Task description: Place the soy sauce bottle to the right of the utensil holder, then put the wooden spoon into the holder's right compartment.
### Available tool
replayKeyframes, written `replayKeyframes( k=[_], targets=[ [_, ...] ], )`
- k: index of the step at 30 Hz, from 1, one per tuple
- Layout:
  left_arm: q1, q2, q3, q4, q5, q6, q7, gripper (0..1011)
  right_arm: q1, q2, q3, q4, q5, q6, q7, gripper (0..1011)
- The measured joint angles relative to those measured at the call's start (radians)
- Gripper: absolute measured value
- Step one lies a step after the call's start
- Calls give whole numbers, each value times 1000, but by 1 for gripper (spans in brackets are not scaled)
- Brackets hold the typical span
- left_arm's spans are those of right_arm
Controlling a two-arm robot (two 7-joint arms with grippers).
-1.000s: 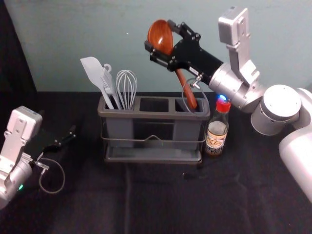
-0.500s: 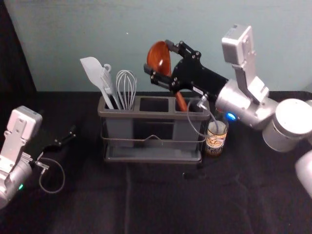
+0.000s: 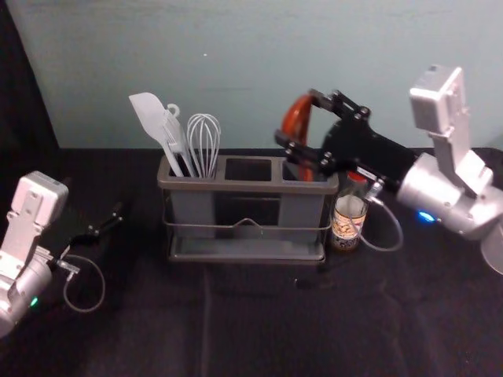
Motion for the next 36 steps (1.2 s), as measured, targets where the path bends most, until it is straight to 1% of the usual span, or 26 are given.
replayKeyframes(
  k=[1, 3, 7, 11, 17, 18, 25, 27, 29, 31, 32, 36],
  targets=[
    [0, 0, 0, 0, 0, 0, 0, 1011, 0, 0, 0, 0, 0, 0, 0, 838],
    [0, 0, 0, 0, 0, 0, 0, 1011, -14, 12, 11, -2, 12, 4, 2, 838],
    [0, 0, 0, 0, 0, 0, 0, 1011, -25, 21, 20, 9, 36, 8, 12, 838],
    [0, 0, 0, 0, 0, 0, 0, 1011, -22, 16, 18, 35, 57, 10, 25, 837],
    [0, 0, 0, 0, 0, 0, 0, 1011, 6, -3, 4, 98, 80, 21, 41, 838],
    [0, 0, 0, 0, 0, 0, 0, 1011, 15, -7, 1, 112, 89, 28, 48, 838],
    [0, 0, 0, 0, 0, 0, 0, 1011, 11, -6, 2, 106, 87, 26, 48, 838],
    [0, 0, 0, 0, 0, 0, 0, 1012, 10, -5, 3, 104, 87, 25, 48, 876],
    [0, 0, 0, 0, 0, 0, 0, 1011, 9, -5, 3, 103, 85, 25, 48, 938],
    [0, 0, 0, 0, 0, 0, 0, 1012, 8, -5, 3, 102, 84, 24, 47, 964],
    [0, 0, 0, 0, 0, 0, 0, 1011, 8, -4, 3, 101, 84, 23, 46, 997],
    [0, 0, 0, 0, 0, 0, 0, 1011, 7, -4, 4, 100, 83, 22, 44, 1004]
  ],
)
